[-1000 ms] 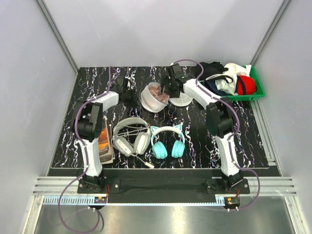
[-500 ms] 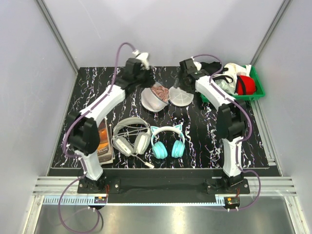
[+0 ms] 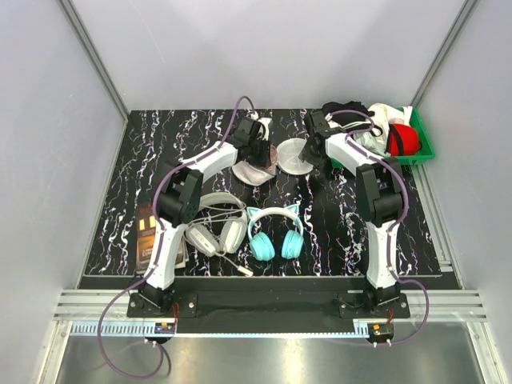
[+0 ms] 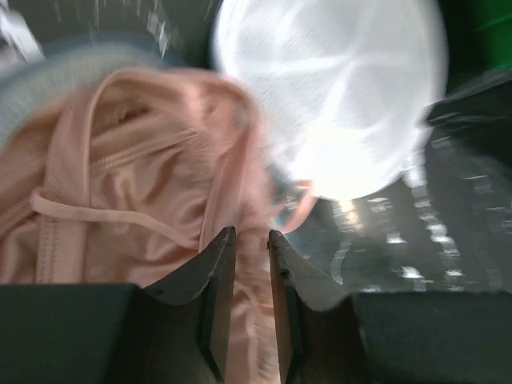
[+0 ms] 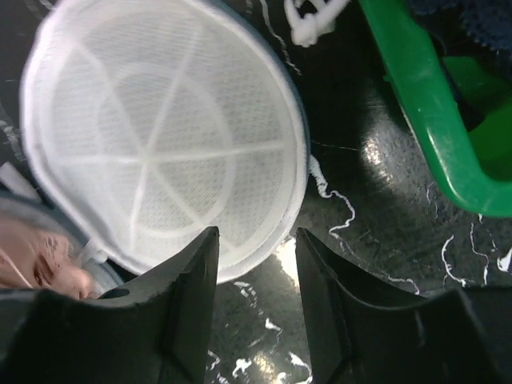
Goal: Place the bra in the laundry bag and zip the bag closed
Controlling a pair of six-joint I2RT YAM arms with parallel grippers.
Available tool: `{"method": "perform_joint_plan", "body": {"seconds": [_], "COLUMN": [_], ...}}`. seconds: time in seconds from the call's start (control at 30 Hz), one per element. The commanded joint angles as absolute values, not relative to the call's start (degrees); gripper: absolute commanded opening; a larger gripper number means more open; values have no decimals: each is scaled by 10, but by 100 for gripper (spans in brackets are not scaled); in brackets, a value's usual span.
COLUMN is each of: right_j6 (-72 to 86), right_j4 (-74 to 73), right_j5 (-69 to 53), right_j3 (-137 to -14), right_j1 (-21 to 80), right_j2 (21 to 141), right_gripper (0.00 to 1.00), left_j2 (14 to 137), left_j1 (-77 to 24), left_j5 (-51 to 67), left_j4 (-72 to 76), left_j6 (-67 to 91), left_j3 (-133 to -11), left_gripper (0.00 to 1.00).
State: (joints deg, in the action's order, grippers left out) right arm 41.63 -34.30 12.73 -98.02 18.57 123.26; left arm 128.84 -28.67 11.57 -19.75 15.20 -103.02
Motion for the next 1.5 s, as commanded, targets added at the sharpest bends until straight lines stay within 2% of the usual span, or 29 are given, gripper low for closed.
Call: {"method": "perform_joint_plan", "body": {"seconds": [0.0, 0.23, 0.33, 0.37, 0.47, 0.5, 0.63, 0.83, 1.17, 1.23, 1.33, 1.47], "right_j6": [443, 453, 447, 443, 425, 419, 386, 328, 271, 255, 231, 215], "right_j4": [-311, -304, -303, -301, -298, -296, -242, -143, -114, -95, -81, -67], "right_j5": [111, 109, 112, 113, 129, 136, 186, 182, 171, 168, 163, 150], "right_j3": [-970, -969, -974, -974, -969, -965, -907, -829, -787, -769, -755, -739], "right_j1": [174, 170, 171, 170, 170, 171, 171, 189, 260, 264, 265, 265], "right_j2": [1256, 1286, 1296, 1300, 1290, 1284, 1219, 1085, 939, 926, 921, 915], "right_gripper": [51, 50, 35, 23, 2, 0, 0, 0, 0, 0, 0, 0], "left_j2": [1289, 1293, 1291, 1292, 1292, 1291, 1292, 1285, 1271, 1257, 1210, 1123], "left_j1": [-284, -282, -282, -281, -280, -279, -272, -263, -262, -262, -262, -262], "left_j5": [91, 85, 78, 73, 62, 60, 58, 53, 59, 70, 99, 154], "left_j4": [-205, -207, -209, -210, -218, -219, -221, -223, -235, -236, -239, -235], "left_j6": [152, 143, 140, 140, 138, 138, 141, 146, 143, 135, 128, 128], "left_j3": [-1063, -1049, -1044, -1042, -1041, -1041, -1034, -1015, -1009, -1005, -993, -972], "left_gripper": [27, 27, 27, 27, 27, 27, 27, 27, 28, 31, 44, 55]}}
